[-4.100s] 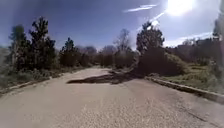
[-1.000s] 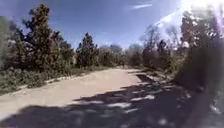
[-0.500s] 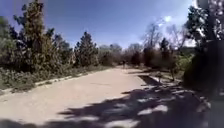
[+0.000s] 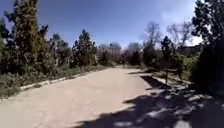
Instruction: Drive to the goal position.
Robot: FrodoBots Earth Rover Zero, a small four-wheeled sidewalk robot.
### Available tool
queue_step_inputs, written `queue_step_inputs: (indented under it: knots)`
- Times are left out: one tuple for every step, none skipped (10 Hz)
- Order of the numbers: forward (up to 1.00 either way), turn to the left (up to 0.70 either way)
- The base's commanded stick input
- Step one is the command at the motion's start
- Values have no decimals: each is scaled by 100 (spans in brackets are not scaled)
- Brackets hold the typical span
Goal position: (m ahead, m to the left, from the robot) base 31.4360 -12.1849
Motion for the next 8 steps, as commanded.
queue_step_inputs:
  knots:
    - [100, 0]
    - [100, 0]
    - [100, 0]
    - [100, 0]
    - [100, 0]
    - [100, 0]
    - [100, 0]
    - [100, 0]
